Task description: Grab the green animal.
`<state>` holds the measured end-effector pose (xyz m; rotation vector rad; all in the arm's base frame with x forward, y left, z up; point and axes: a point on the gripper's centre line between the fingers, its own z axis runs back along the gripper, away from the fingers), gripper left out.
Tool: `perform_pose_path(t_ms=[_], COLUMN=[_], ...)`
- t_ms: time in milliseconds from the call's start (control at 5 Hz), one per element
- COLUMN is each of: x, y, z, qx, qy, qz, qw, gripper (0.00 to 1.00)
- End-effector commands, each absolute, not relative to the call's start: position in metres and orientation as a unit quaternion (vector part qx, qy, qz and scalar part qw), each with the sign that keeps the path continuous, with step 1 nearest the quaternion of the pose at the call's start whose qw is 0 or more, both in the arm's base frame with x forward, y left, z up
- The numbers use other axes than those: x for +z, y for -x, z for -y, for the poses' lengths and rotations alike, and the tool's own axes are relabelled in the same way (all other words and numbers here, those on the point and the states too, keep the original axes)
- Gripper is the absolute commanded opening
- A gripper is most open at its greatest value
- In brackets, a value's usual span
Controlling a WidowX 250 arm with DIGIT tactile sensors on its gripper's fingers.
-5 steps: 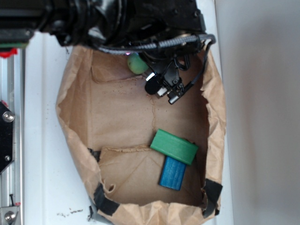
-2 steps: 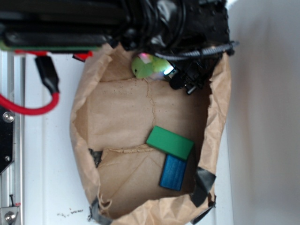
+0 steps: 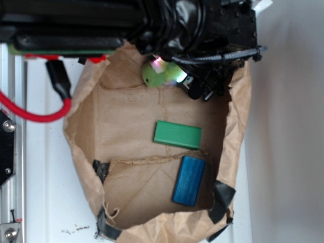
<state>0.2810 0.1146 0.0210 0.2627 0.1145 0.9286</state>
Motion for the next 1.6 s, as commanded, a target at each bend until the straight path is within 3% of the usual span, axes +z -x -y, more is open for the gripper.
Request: perform_pose_path(t_ms=[0, 200, 400, 600, 1000, 1400], x=[0.055, 0.08, 0.12, 0.149, 0.177, 0.187], y=[-0.313, -0.302, -0.287, -0.28, -0.263, -0.267], z=[-0.134, -0.119, -0.095, -0.077, -0.05, -0.027], qx=[0.341, 0.303, 0.262, 0.244, 0.152, 0.012], qy=[-0.131, -0.104, -0.053, -0.023, 0.021, -0.017], qz=[0.104, 0.093, 0.09, 0.1, 0.125, 0.145], qw=[0.925, 0.943, 0.959, 0.964, 0.98, 0.989], gripper=[0.0, 0.0, 0.0, 0.0, 0.0, 0.0])
